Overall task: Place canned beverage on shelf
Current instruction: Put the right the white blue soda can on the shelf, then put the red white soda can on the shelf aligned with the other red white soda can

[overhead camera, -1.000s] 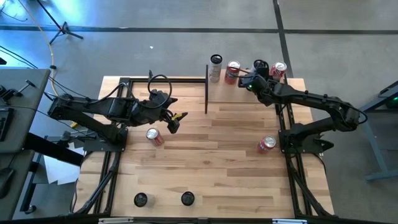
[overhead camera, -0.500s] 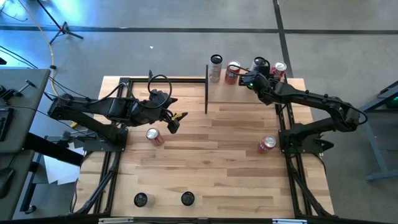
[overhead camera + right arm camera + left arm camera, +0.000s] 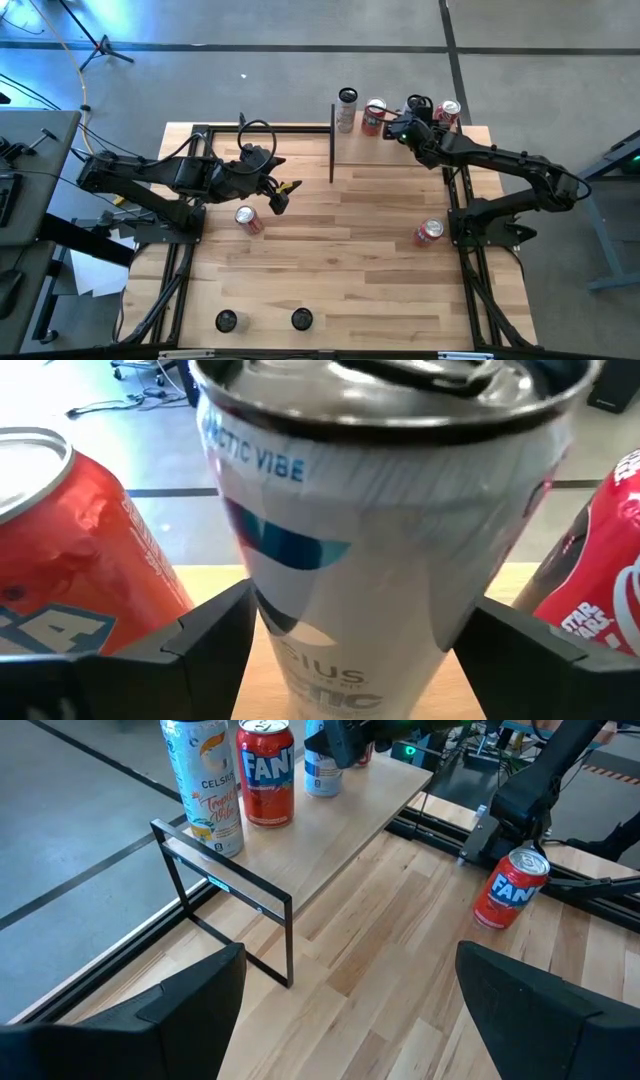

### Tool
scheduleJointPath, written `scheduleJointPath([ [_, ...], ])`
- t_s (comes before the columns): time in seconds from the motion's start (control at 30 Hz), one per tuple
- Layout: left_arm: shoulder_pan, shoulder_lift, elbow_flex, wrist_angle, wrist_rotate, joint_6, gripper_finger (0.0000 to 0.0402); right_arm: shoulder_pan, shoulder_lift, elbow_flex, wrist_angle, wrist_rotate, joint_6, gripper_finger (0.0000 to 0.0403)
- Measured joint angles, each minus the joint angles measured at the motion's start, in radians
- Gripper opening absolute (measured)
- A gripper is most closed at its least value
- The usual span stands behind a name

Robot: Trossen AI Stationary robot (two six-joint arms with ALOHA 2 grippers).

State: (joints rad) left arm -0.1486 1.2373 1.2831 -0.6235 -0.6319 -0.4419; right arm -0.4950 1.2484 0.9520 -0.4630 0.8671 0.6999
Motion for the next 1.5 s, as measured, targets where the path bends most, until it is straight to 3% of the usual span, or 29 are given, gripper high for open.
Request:
scheduleJointPath([
  [0.9, 0.000, 0.000, 0.000, 0.000, 0.000, 0.000, 0.0337, 0.168, -0.017, -0.002, -0.347, -0.014, 0.342, 0.0304],
  [1.17, 0.000, 0.000, 0.000, 0.000, 0.000, 0.000, 0.0337, 0.348, -0.140, -0.002, -0.600, -0.171, 0.582, 0.0304],
  [1.5, 0.000, 0.000, 0.000, 0.000, 0.000, 0.000, 0.0337, 0.626, -0.323, -0.002, -0.834, -0.607, 0.676, 0.0304],
])
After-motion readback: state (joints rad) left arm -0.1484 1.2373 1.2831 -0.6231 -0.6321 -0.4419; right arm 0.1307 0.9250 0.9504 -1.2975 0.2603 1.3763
